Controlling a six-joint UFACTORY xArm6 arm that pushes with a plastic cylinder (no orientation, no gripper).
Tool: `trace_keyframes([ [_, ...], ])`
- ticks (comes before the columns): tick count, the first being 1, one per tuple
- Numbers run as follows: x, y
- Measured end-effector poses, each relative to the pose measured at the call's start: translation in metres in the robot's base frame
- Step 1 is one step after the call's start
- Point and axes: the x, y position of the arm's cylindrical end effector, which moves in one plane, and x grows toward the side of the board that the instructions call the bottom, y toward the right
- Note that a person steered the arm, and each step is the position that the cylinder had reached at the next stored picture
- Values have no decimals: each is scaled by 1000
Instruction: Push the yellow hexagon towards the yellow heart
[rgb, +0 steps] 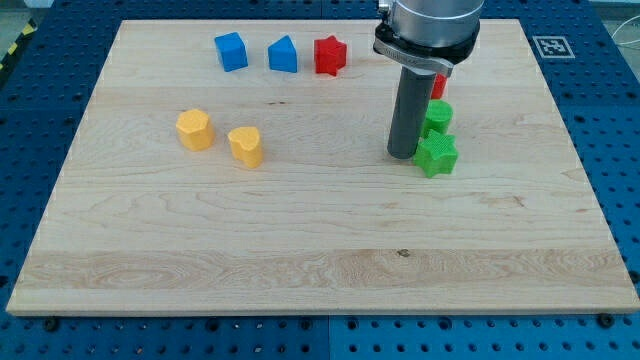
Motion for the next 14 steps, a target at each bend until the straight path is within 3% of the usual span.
trace_keyframes([
  [4, -53, -229],
  [6, -41, -241],
  [8, -52, -190],
  [10, -91, -326],
  [11, -75, -393],
  [12, -52, -385],
  [14, 4, -287],
])
